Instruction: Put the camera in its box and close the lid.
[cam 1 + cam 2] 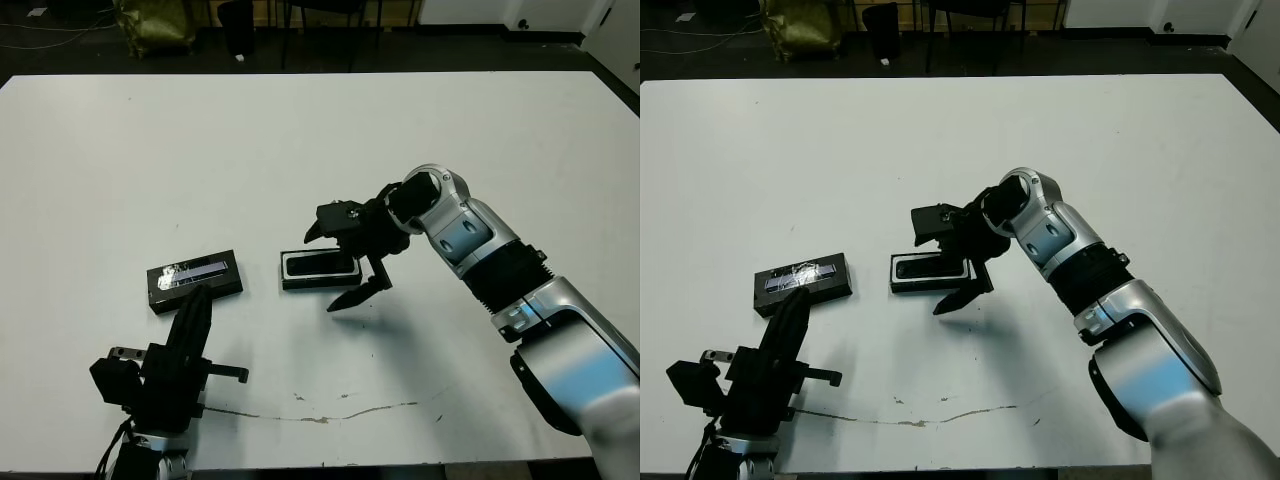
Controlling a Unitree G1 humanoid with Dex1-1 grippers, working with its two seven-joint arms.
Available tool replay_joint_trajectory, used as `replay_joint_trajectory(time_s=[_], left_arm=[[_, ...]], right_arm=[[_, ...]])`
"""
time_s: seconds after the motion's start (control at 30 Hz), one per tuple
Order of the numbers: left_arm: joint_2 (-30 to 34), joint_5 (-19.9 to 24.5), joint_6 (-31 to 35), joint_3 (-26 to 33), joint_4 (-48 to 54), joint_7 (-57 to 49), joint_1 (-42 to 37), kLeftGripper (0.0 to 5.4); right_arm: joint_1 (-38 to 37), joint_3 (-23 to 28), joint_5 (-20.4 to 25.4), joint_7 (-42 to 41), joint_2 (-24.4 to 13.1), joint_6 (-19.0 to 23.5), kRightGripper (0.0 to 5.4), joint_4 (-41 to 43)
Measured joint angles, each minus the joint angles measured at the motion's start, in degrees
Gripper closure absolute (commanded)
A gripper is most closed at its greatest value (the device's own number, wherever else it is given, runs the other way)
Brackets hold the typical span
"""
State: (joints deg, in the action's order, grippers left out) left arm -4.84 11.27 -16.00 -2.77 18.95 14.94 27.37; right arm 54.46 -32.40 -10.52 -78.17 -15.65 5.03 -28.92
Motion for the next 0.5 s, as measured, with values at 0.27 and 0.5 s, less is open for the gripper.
replay_joint_trajectory(time_s=[0.27, 0.5], left_arm=[[0.00, -0.34, -0.31, -0.05, 0.02, 0.15, 0.00, 5.40], [0.00, -0.30, -0.12, -0.14, 0.51, -0.60, 0.12, 5.40]], right_arm=[[-0.01, 3.61, 2.17, 0.63, -0.40, 0.23, 0.01, 1.24], [-0.72, 15.36, 13.27, 3.69, -1.98, 13.06, 0.01, 11.93]])
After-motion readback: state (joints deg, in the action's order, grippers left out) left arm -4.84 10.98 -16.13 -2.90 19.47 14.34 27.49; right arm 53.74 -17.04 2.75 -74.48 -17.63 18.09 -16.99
